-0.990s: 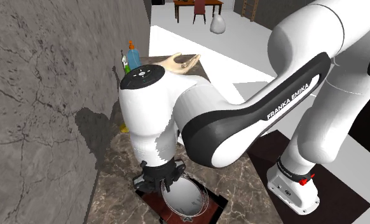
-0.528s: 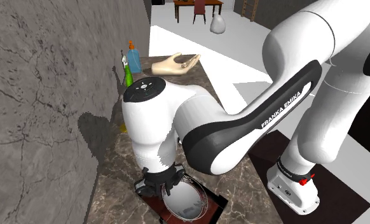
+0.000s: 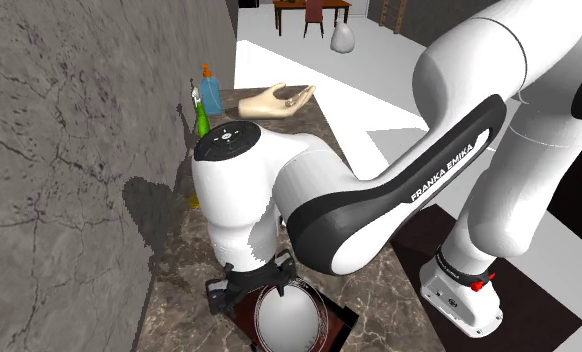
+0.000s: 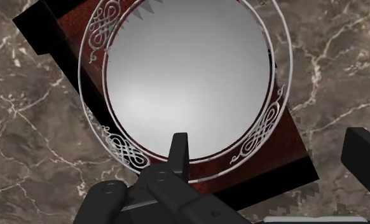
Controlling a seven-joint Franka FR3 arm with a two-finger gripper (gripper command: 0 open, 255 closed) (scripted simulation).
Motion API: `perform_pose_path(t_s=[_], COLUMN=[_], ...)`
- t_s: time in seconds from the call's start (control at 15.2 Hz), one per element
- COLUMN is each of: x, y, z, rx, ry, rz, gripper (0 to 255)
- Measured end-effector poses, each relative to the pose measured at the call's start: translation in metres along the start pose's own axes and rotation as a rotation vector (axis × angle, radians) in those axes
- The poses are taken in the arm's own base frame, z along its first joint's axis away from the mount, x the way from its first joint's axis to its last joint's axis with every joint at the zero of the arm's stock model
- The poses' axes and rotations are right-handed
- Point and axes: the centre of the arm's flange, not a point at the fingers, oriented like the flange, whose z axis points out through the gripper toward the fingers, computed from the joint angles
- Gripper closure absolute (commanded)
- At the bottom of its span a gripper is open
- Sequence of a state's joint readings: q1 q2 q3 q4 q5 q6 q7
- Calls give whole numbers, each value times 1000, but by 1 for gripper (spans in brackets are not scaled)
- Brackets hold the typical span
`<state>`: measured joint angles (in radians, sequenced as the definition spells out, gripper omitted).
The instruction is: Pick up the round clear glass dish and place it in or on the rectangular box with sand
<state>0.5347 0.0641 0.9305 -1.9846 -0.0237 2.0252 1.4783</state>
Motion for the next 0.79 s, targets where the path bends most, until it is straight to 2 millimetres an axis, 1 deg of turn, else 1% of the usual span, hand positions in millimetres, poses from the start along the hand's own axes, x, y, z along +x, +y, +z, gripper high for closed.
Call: perform_pose_path(t_s=[0.07, 0.13, 0.33, 0.4, 0.53, 0.79], x=[0, 1, 2, 1, 0, 0], y=[0, 0, 0, 1, 0, 0], z=[0, -7, -39, -44, -49, -50], rx=[0, 1, 1, 1, 0, 0], ry=[0, 0, 0, 0, 0, 0], rz=[0, 0, 0, 0, 0, 0], gripper=[0, 0, 0, 0, 0, 0])
